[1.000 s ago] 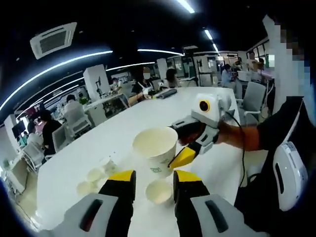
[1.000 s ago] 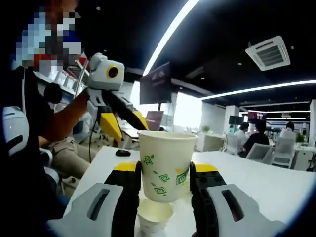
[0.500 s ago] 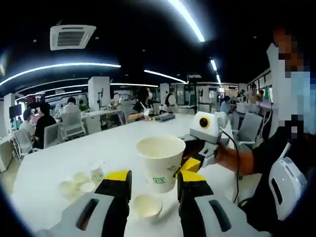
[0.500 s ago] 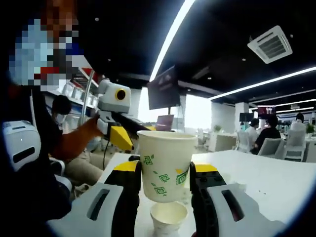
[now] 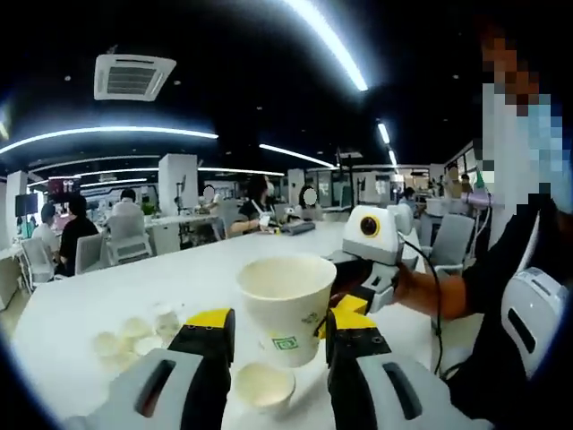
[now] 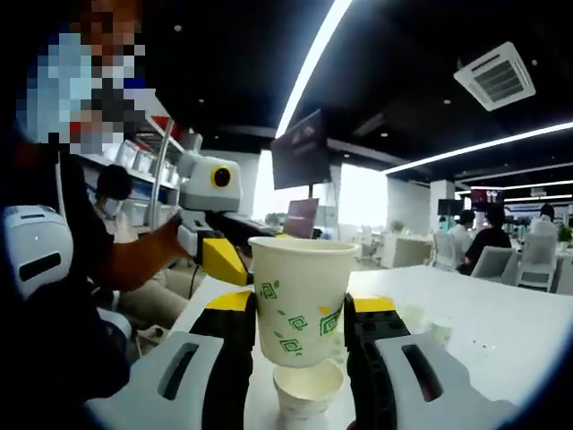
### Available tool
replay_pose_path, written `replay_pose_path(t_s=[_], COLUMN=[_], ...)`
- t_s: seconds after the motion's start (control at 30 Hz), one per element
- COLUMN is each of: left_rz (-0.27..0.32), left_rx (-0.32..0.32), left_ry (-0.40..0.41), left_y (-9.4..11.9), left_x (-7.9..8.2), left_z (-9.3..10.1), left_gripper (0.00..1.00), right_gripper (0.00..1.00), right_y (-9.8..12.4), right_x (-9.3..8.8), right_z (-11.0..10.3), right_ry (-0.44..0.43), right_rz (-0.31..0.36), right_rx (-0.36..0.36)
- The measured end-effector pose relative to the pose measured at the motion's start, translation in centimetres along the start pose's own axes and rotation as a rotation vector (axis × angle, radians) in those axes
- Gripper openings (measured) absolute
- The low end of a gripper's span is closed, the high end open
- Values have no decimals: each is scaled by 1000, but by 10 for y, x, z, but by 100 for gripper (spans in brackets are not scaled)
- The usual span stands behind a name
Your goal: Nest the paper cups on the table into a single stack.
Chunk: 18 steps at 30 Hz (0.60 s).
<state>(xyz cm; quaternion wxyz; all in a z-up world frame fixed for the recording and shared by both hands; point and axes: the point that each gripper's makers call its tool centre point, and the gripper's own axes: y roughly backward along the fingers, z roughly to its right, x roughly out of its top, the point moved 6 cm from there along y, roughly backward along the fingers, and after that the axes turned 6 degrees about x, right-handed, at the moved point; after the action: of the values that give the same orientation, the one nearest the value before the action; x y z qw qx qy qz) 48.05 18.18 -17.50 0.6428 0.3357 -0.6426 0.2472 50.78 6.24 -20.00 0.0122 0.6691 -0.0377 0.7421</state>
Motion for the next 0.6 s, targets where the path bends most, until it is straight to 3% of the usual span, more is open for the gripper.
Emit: replay_pose_path(t_s=[0.27, 0.6], left_rz=[37, 43], left_rx=[2, 20], left_ry=[31, 60], left_y=[-2, -2], left_x=[-4, -23], left_z=[0, -4], left_gripper=[42, 41], right_gripper=[41, 41], right_y=[-4, -10], right_x=[-8, -24], right_z=[-2, -3], right_ry=[1, -1], right_rz=[-17, -48], right_rx=[4, 5])
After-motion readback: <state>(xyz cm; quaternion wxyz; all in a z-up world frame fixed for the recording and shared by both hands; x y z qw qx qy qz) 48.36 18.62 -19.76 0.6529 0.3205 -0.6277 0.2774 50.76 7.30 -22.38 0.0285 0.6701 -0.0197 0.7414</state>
